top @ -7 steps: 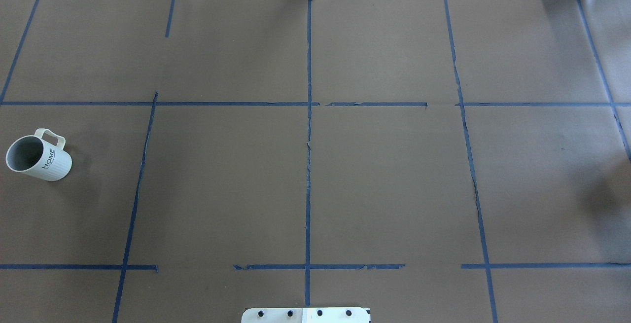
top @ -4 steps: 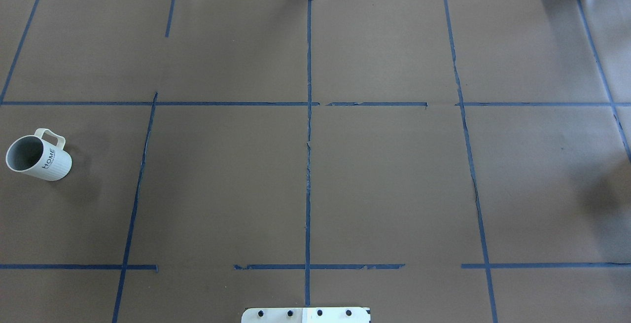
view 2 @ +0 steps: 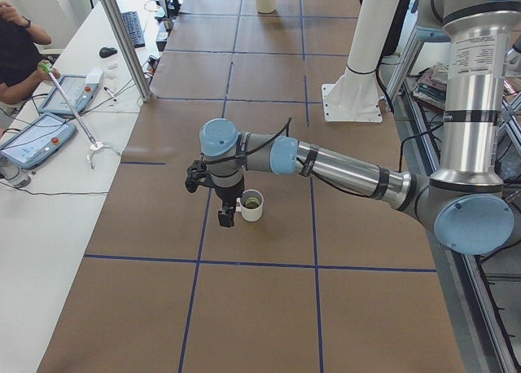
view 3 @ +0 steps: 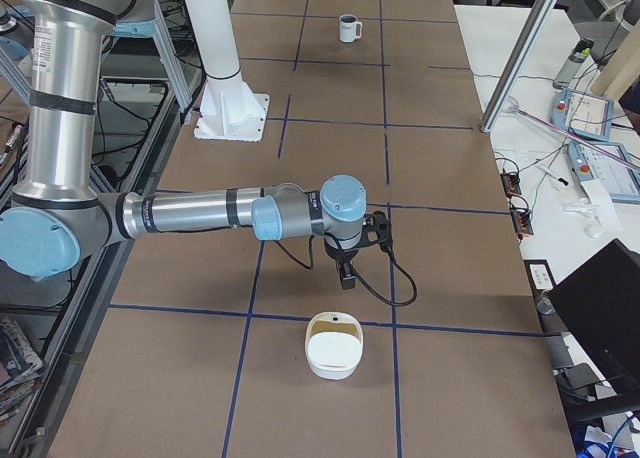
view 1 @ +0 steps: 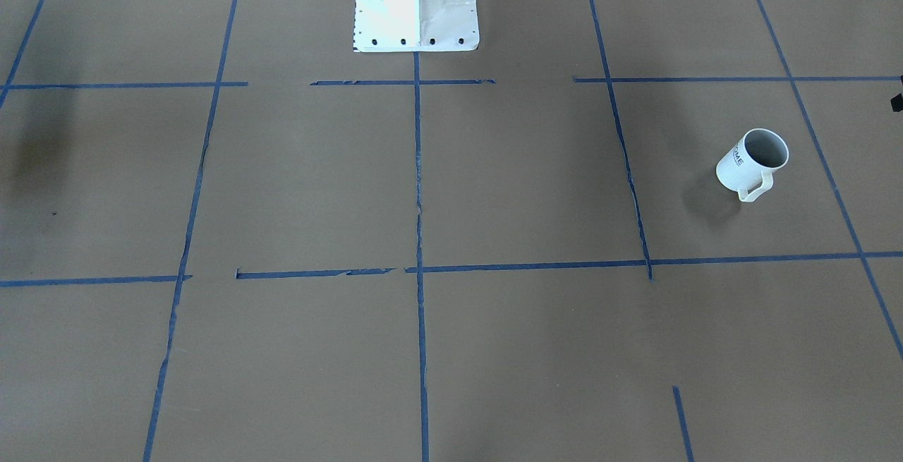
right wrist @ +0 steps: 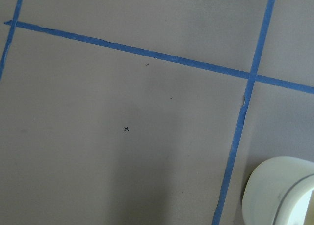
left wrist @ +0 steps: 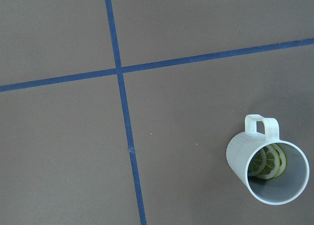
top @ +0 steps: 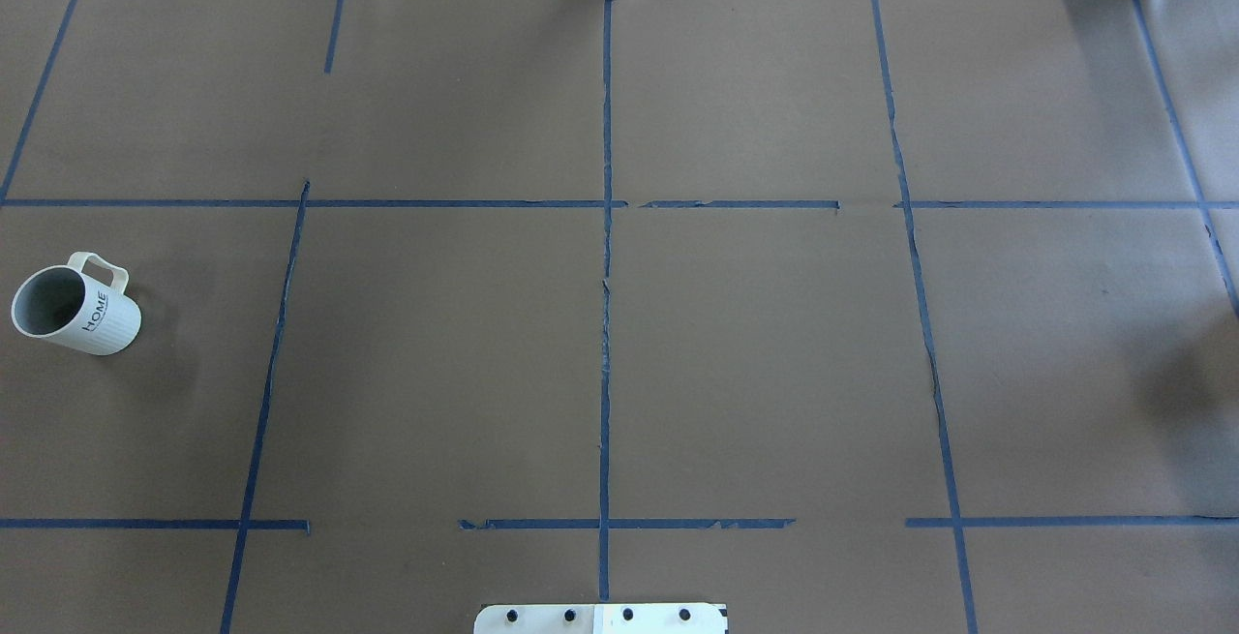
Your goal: Left arm hands cup to right arm to dump lemon
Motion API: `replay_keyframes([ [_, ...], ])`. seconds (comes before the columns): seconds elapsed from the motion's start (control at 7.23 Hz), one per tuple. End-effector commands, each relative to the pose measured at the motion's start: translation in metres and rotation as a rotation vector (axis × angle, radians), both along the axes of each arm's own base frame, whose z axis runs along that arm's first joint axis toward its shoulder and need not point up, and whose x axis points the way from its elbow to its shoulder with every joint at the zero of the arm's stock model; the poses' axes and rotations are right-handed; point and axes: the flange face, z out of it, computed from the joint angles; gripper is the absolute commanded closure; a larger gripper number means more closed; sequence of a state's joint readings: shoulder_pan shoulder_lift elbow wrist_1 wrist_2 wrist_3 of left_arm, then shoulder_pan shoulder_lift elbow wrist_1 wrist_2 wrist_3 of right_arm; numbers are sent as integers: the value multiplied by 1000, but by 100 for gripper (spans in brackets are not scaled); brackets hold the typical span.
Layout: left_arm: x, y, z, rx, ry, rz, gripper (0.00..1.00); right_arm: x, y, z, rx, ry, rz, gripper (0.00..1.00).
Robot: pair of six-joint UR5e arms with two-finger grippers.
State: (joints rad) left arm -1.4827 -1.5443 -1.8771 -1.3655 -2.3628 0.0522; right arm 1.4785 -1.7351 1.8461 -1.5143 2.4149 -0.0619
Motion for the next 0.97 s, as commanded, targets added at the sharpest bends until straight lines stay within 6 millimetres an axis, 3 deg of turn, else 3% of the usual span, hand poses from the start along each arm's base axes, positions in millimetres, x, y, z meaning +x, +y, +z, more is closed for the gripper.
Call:
replay_keyframes([
  [0.0,1,0,-5,24,15,9,0,-1,1,1,2,-1,-5,0],
  [0.14,1,9,1,17,15,14,0,-1,0,3,-1,1,-5,0],
  [0.69,4,9,-3,45,63,9,0,0,1,-6,12,-3,2,0],
  [0.83,5,18,-20,69,103,11,0,0,3,5,-11,-2,3,0],
])
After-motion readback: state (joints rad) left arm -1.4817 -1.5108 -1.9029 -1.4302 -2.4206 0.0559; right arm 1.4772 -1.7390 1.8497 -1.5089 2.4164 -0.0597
